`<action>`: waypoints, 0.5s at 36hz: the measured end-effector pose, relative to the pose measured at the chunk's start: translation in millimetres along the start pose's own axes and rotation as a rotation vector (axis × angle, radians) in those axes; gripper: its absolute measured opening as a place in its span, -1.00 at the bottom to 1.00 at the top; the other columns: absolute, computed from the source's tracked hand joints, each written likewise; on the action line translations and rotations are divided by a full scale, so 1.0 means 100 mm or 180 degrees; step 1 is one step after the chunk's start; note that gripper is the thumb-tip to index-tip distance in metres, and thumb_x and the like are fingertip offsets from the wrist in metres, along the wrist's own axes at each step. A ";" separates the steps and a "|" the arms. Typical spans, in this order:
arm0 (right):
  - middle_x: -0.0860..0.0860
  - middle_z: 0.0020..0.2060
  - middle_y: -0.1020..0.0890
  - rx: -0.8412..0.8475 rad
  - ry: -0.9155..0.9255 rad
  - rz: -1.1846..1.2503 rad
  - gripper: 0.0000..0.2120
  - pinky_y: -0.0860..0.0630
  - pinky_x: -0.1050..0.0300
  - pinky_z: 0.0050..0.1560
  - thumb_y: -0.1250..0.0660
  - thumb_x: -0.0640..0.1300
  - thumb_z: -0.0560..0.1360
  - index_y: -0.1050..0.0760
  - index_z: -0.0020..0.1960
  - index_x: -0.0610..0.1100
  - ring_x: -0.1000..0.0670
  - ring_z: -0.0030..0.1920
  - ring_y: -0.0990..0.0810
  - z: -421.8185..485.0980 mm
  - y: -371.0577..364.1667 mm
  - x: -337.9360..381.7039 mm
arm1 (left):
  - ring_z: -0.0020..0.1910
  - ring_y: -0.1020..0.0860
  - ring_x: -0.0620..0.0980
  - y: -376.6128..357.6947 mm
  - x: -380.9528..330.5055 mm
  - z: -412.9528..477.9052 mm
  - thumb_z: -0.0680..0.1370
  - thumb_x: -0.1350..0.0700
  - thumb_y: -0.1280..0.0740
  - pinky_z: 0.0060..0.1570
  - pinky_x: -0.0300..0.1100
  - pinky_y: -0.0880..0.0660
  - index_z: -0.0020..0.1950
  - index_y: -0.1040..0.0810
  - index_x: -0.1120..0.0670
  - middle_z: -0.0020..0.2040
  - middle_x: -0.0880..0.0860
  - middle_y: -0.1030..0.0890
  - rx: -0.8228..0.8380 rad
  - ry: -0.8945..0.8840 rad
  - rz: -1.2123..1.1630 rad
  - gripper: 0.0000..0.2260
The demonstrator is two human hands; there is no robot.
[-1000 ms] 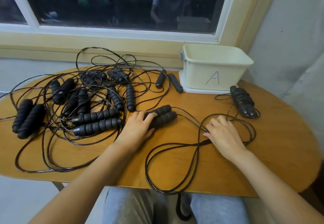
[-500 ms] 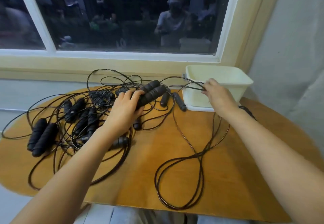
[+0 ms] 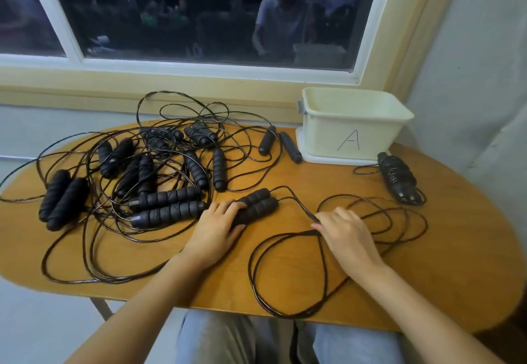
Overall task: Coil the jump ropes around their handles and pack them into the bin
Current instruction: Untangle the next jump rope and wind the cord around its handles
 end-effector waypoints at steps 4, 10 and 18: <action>0.06 -0.50 -0.48 0.0243 -0.0027 -0.0450 -0.62 -0.45 0.09 -0.39 -0.20 0.13 0.58 -0.51 -0.28 -0.09 0.01 -0.45 -0.45 -0.12 -0.18 0.16 | 0.33 -0.35 -0.03 0.00 0.03 -0.02 0.61 -0.06 -0.27 0.34 -0.05 -0.36 0.43 -0.36 -0.10 0.42 -0.03 -0.40 -0.0024 0.0054 -0.0160 -0.62; 0.07 -0.59 -0.43 0.0276 0.0173 -0.0459 -0.66 -0.38 0.20 -0.57 -0.21 0.12 0.54 -0.54 -0.20 -0.11 0.06 -0.59 -0.45 -0.20 -0.30 0.57 | 0.49 -0.28 0.01 0.01 0.05 -0.02 0.60 -0.02 -0.32 0.46 -0.03 -0.24 0.43 -0.43 -0.07 0.52 0.03 -0.32 -0.0051 0.0181 -0.0411 -0.61; 0.06 -0.50 -0.51 0.0205 0.0118 -0.0307 -0.69 -0.37 0.19 -0.58 -0.05 -0.05 0.59 -0.50 -0.18 -0.09 0.05 -0.54 -0.51 0.03 -0.39 0.85 | 0.48 -0.29 0.01 0.00 0.06 0.04 0.60 0.01 -0.34 0.47 0.01 -0.26 0.43 -0.45 -0.05 0.51 0.01 -0.34 0.0037 0.0150 -0.0579 -0.61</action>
Point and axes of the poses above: each hand's wrist, its own z-axis towards the middle knuckle, its own y-axis out of the back of the hand, x = y × z, the point moved 8 cm from there along z, towards the middle knuckle
